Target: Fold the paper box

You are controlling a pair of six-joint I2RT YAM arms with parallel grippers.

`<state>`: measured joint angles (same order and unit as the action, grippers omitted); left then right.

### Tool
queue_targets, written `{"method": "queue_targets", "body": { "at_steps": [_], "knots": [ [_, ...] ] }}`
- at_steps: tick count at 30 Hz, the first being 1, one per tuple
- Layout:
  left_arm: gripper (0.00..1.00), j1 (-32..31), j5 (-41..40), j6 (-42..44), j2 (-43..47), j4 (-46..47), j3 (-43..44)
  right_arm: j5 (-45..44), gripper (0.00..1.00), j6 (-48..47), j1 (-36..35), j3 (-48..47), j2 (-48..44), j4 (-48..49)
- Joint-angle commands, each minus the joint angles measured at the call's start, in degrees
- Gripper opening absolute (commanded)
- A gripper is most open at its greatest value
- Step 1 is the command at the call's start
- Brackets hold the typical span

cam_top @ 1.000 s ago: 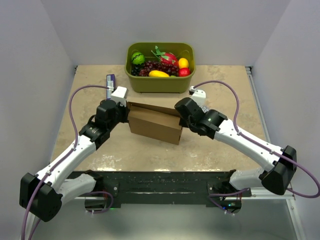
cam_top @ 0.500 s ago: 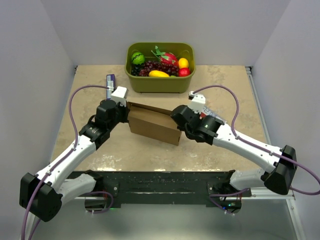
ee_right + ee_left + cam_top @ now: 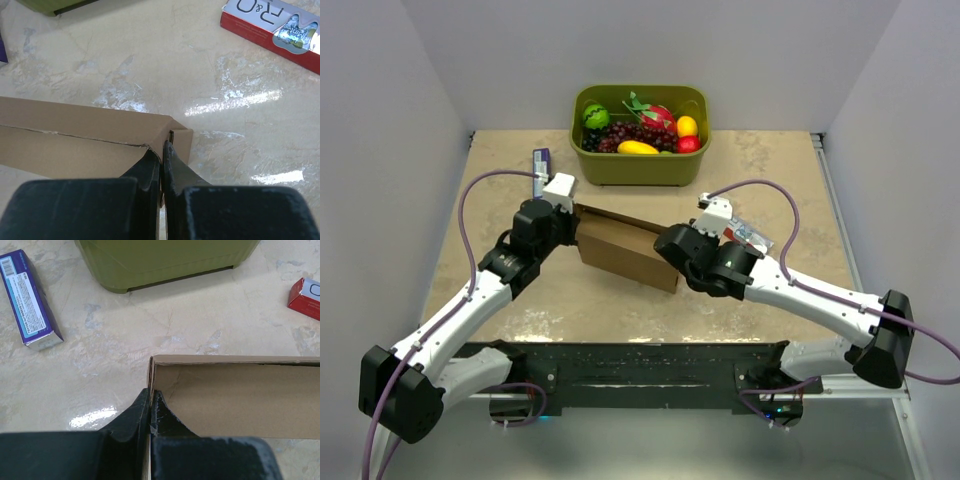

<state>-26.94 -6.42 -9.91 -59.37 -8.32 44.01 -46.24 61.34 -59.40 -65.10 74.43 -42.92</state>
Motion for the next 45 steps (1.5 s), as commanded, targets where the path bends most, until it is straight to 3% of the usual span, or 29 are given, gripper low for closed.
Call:
{"method": "queue_targets", "body": {
  "at_steps": [1,12,24,34,39,45],
  "knots": [
    [0.0,-0.92,2.29,-0.37,-1.36,-7.59,-2.0,5.55,0.0,5.54,-2.65,4.37,2.21,-10.43],
    [0.0,-0.83,2.2,-0.37,-0.92,-7.68,-1.91,2.82,0.0,10.02,-6.17,5.07,5.55,-20.27],
    [0.0,-0.83,9.93,-0.55,0.75,-4.69,-0.95,2.74,0.0,7.57,-6.35,5.07,6.6,-15.97],
    [0.4,-0.83,12.3,-1.78,4.88,-8.9,2.48,2.47,0.0,3.44,-6.35,3.4,7.57,-11.14],
    [0.53,-0.75,13.18,-2.66,8.04,-13.55,5.73,2.03,0.0,2.12,-6.35,3.4,6.87,-9.99],
    [0.62,-0.22,17.92,-2.83,8.93,-19.1,13.02,1.85,0.0,0.97,-6.35,4.02,5.73,-8.68]
  ]
}}
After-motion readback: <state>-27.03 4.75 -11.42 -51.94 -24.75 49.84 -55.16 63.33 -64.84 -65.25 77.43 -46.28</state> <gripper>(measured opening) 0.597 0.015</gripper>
